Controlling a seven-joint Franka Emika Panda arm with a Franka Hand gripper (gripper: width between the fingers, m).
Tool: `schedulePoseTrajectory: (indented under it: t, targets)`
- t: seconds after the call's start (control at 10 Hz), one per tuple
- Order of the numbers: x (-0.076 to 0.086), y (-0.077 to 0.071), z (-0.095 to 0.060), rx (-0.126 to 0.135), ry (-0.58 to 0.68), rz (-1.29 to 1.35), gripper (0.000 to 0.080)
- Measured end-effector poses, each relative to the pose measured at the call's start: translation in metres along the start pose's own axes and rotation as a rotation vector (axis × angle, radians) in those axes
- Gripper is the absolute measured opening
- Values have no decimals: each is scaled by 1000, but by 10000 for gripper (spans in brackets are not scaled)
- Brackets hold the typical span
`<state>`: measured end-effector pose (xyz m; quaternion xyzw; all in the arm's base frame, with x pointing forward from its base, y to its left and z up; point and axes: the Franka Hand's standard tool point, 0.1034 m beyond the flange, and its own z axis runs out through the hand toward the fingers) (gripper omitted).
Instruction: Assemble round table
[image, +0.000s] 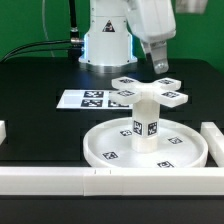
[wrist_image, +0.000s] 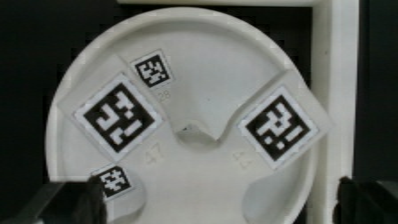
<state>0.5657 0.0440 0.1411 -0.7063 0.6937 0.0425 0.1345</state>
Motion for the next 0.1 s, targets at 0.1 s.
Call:
schedulePoseTrajectory:
  t: [0.1]
  targets:
    - [0, 0, 1, -2, 0, 0, 649]
